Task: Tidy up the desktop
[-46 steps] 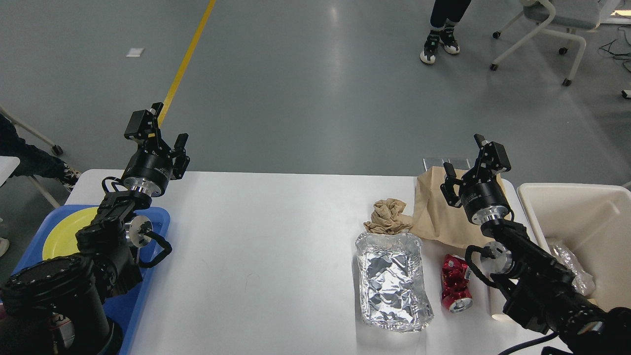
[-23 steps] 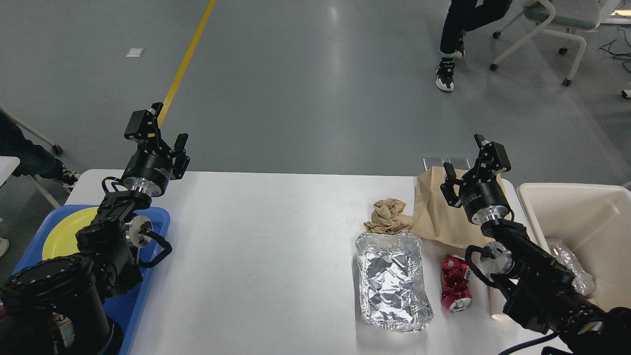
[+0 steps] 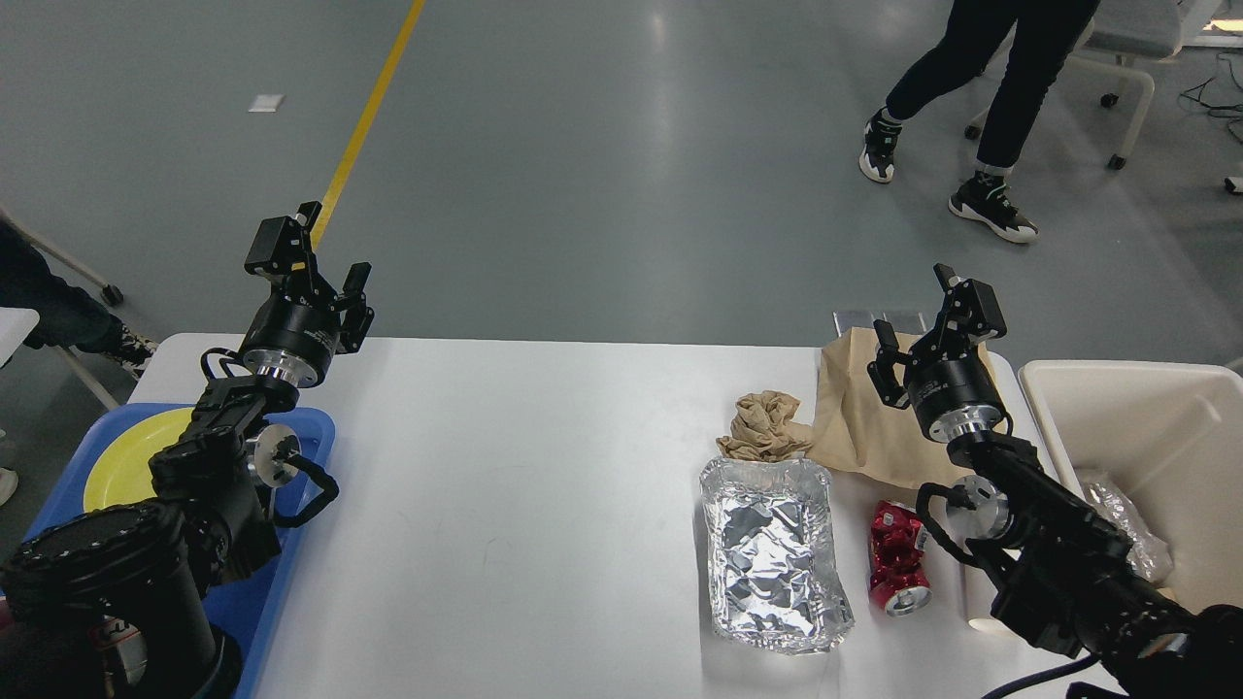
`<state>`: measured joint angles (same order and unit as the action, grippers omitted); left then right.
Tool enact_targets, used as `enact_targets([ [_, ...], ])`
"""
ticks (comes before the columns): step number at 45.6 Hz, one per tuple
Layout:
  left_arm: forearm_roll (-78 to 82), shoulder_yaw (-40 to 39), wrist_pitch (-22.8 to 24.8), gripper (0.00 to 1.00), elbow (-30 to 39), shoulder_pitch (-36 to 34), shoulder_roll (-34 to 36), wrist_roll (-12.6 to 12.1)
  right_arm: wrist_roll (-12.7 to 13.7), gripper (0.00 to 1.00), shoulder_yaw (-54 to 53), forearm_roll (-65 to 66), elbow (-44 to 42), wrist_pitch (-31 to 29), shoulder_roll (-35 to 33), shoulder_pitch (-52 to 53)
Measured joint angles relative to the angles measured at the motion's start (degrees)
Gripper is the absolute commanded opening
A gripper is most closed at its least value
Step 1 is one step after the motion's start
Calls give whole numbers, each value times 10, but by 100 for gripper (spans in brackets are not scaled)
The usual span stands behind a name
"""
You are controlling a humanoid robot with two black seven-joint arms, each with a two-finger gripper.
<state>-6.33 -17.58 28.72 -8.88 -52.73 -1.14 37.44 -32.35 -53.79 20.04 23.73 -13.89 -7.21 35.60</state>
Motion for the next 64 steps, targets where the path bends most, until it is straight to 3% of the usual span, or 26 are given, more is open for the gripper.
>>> enact_targets([
  [64,0,0,0,96,0,0,0,0,4,100,2,0,-4,4,-32,29],
])
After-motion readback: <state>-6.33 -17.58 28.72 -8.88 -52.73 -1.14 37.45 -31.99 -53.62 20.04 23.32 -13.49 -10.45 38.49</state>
